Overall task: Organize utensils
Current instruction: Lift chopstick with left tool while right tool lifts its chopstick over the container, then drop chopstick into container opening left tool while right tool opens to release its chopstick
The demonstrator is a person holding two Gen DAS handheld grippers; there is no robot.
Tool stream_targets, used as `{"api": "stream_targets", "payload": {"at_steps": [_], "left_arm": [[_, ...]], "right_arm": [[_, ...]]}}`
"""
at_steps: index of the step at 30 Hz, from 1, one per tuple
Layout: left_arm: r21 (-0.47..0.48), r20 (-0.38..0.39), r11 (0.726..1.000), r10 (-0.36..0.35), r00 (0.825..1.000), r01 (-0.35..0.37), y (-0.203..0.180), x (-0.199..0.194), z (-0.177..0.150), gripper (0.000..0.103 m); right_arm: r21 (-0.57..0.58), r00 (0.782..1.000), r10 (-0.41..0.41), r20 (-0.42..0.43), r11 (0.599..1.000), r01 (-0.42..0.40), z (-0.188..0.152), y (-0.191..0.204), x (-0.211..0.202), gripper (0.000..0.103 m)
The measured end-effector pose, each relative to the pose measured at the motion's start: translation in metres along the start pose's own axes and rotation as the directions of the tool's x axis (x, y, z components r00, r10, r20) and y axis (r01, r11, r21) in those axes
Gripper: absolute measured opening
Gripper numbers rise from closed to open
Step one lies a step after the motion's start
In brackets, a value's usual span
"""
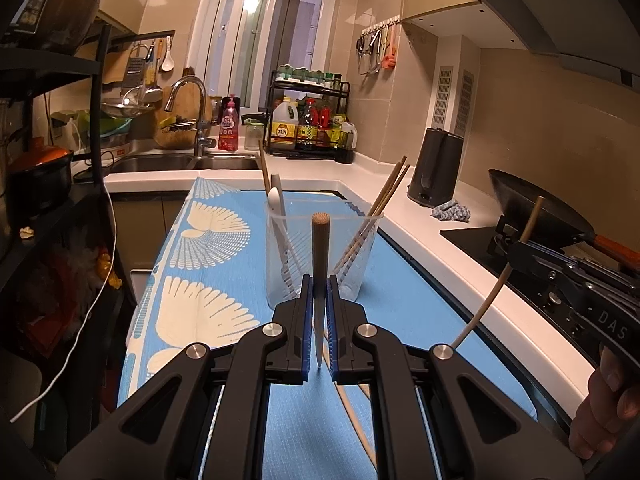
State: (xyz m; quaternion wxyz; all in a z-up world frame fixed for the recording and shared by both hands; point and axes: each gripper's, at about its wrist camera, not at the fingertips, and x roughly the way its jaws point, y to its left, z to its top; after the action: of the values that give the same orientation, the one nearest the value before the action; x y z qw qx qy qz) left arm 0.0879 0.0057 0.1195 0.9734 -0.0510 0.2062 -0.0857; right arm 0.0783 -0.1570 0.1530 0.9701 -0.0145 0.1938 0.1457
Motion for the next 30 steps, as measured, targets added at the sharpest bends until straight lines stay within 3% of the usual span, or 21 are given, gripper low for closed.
{"api": "stream_targets", "payload": {"at_steps": [10,19,30], "left_arm": [[-0.016,-0.092,0.999,-0.038,0.995,0.036,0.001,0.006,0.028,0.007],[-0.020,-0.181,0.996,-0.085,0.980,0.083,0.017,0.020,0.092,0.007],[0.028,-0.093,0.995,-0.090,0.992,0.093,0.012,0.036,0.191,0.007]], "right_arm": [[-0.016,1.000,0.026,0.003,1.000,-0.026,0.027,0.004,0.006,0.006],[-0.019,0.997,0.077,0.012,0.997,-0.077,0.081,-0.002,0.021,0.006],[-0.075,0.985,0.072,0.160,0.995,-0.061,0.174,0.006,0.053,0.006]]}}
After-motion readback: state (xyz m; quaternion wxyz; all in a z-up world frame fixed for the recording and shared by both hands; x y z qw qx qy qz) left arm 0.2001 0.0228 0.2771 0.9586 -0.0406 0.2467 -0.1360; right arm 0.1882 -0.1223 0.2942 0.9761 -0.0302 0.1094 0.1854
